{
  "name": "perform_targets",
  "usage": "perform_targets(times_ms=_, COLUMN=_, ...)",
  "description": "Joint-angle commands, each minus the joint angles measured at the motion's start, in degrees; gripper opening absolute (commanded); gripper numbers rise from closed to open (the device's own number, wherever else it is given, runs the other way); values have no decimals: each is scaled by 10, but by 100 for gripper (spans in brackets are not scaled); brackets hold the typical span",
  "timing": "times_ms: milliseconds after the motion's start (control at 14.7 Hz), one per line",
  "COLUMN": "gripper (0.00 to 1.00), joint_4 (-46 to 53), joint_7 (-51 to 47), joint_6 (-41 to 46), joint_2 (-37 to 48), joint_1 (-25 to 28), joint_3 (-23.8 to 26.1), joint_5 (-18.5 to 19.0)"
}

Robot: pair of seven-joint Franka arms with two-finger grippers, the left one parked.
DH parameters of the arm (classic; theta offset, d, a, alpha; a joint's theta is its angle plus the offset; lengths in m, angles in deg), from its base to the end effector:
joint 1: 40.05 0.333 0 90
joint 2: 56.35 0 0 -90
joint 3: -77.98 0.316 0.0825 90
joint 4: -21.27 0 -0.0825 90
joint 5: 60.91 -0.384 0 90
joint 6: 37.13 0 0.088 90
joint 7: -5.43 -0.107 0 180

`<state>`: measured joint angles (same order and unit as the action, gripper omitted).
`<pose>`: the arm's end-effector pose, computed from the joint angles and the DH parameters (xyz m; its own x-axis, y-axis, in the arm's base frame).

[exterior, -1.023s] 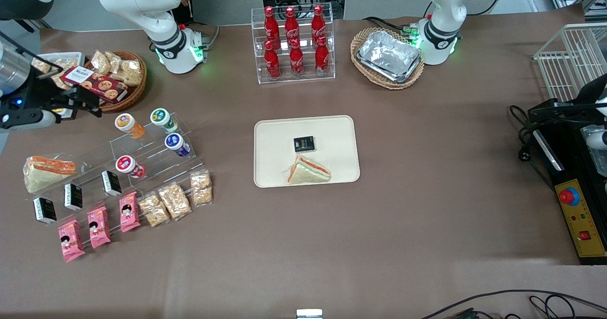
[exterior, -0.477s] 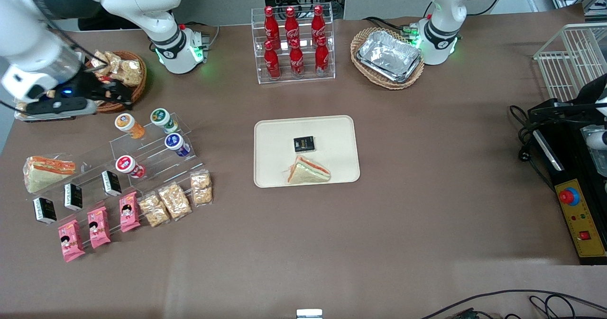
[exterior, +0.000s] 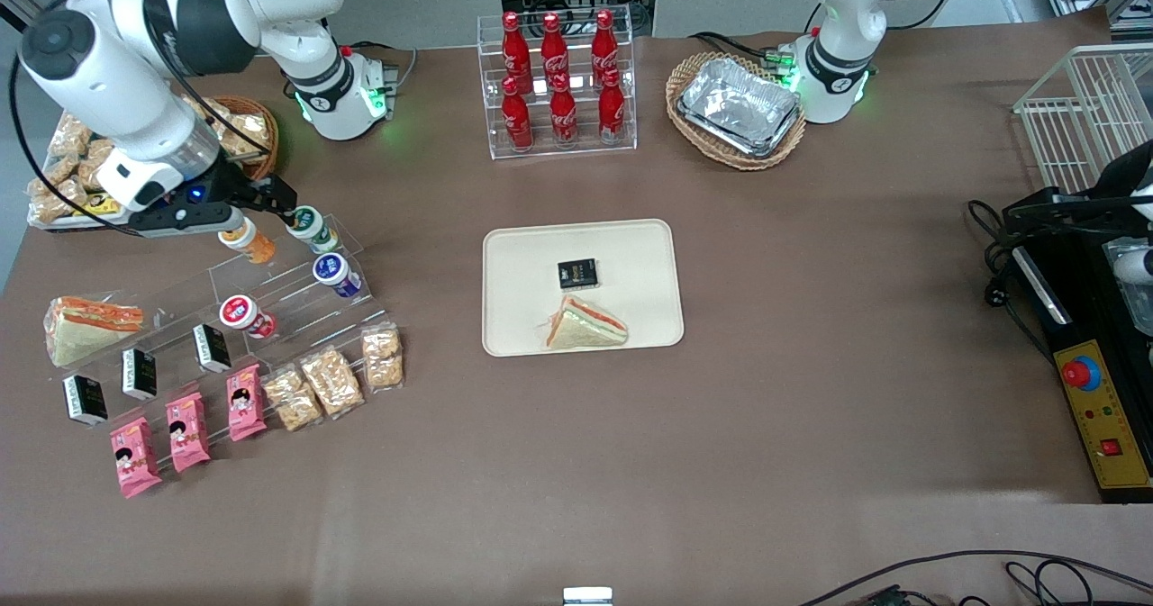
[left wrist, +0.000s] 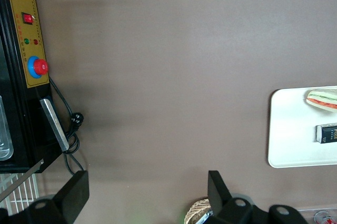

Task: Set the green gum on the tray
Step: 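Lower the open right gripper around the green-capped bottle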

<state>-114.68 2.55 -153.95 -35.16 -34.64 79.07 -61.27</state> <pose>0.4349 0.0503 0.4677 0.9976 0.0592 0.0359 0.0593 -0.9982 -0.0006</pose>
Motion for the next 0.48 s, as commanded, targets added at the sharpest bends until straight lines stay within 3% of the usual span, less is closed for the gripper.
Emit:
perform_targets(times_ms=0, gripper=100, joint_4=-66, joint_7=-12, joint_6=-67, joint_2=23, joint_1=-1, joint_3=-1, joint_5=-10)
perform_targets(times_ms=409, gripper=100, joint_4=-107, joint_7=-28, joint_6=-104, joint_2=24, joint_1=0, joint_3=0, joint_5=-9)
